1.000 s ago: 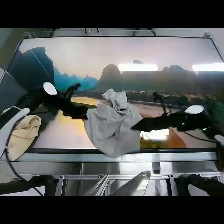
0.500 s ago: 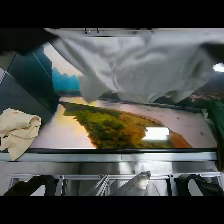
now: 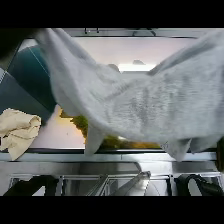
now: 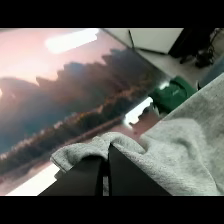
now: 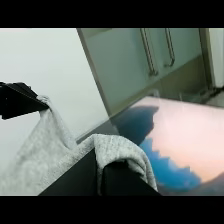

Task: Fold the shirts.

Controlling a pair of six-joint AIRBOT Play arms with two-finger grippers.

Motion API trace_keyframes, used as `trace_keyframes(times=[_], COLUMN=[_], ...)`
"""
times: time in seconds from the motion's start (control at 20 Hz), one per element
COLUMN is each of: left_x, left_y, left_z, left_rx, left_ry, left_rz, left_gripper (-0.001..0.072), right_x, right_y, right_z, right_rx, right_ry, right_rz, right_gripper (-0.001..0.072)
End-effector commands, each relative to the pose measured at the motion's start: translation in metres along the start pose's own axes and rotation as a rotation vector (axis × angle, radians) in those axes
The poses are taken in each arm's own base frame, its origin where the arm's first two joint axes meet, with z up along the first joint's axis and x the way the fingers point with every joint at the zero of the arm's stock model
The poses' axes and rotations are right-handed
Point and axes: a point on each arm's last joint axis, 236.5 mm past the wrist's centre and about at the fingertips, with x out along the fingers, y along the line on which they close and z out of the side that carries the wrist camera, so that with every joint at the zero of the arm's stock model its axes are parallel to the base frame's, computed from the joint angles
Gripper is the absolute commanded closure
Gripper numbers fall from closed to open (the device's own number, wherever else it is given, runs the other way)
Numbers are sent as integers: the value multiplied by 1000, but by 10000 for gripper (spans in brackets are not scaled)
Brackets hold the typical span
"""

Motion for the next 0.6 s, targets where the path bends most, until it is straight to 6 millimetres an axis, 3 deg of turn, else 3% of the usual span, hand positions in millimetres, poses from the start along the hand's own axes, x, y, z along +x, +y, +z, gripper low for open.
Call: trace_keyframes(times=[0.0,0.15,0.2,0.25,0.3,0.35,0.4,0.45,0.5,0.55], left_x=[77,129,143,152,160,163,164,163,160,156], left_y=[48,94,108,120,132,144,155,167,178,187], left_z=[-83,-169,-198,-223,-245,-263,-273,-279,-282,-282], left_rx=[-192,-388,-450,-508,-566,-616,-662,-701,-731,-756], left_ry=[265,489,551,603,651,692,713,721,731,734], left_rz=[-47,-53,-48,-42,-37,-34,-34,-28,-27,-28], left_gripper=[687,688,689,687,673,403,256,43,-10,-10], right_x=[11,14,13,12,11,10,8,4,-1,-9], right_y=[-71,-160,-189,-214,-229,-243,-253,-261,-266,-271], right_z=[-77,-171,-199,-224,-238,-245,-246,-241,-237,-234], right_rx=[277,561,610,637,662,689,706,708,706,708], right_ry=[194,311,340,381,407,416,411,399,382,373], right_rz=[-37,-168,-222,-259,-265,-272,-284,-297,-313,-333], right_gripper=[695,687,535,330,324,325,325,325,325,325])
